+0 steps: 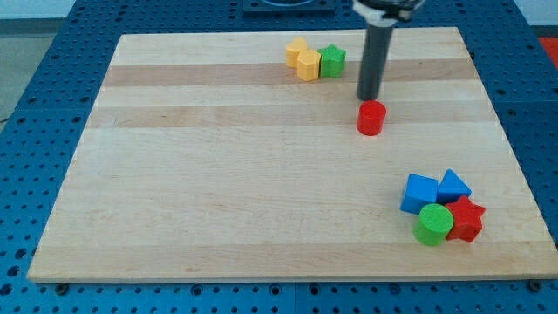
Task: Push the red circle towards the bottom center of the board
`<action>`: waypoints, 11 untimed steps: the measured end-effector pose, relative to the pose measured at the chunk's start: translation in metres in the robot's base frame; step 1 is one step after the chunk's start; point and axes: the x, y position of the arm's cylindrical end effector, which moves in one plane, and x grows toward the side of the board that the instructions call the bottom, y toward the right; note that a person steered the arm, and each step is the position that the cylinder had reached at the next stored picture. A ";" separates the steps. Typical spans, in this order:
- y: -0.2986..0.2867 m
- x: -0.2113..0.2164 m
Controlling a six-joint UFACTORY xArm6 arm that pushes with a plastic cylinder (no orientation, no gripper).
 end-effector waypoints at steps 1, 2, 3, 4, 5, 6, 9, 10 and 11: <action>0.021 0.017; -0.019 0.043; -0.070 0.055; -0.080 0.050; -0.054 0.040; -0.045 0.068; -0.083 0.092; -0.114 0.104; -0.123 0.161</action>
